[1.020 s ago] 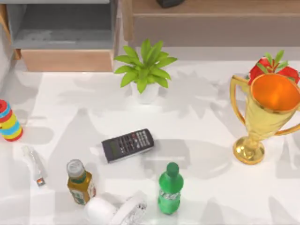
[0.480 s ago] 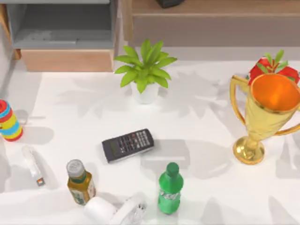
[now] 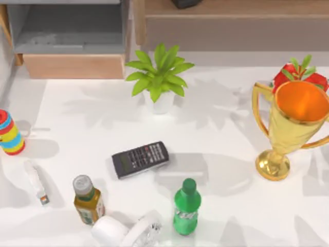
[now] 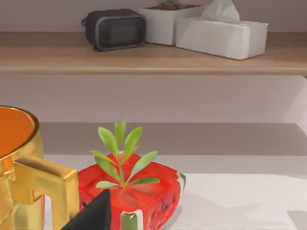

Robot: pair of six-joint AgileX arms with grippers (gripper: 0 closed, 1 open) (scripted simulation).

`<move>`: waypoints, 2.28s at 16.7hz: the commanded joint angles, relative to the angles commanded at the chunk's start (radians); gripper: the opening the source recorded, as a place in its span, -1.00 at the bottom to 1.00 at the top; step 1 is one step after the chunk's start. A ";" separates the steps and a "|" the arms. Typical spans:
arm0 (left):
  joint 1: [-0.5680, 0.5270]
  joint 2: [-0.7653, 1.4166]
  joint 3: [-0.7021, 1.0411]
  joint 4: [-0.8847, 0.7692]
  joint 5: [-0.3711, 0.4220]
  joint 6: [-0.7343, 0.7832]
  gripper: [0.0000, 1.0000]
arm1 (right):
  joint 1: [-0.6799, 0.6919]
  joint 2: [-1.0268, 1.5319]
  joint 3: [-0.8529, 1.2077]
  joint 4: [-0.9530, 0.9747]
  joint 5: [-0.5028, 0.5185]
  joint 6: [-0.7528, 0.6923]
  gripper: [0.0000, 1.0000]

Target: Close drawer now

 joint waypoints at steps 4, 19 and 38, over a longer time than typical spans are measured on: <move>-0.013 0.003 0.013 -0.009 -0.012 -0.001 1.00 | 0.000 0.000 0.000 0.000 0.000 0.000 1.00; -0.060 0.031 0.078 -0.046 -0.060 -0.001 -0.06 | 0.000 0.000 0.000 0.000 0.000 0.000 1.00; -0.099 0.079 0.151 -0.099 -0.101 -0.004 -1.00 | 0.000 0.000 0.000 0.000 0.000 0.000 1.00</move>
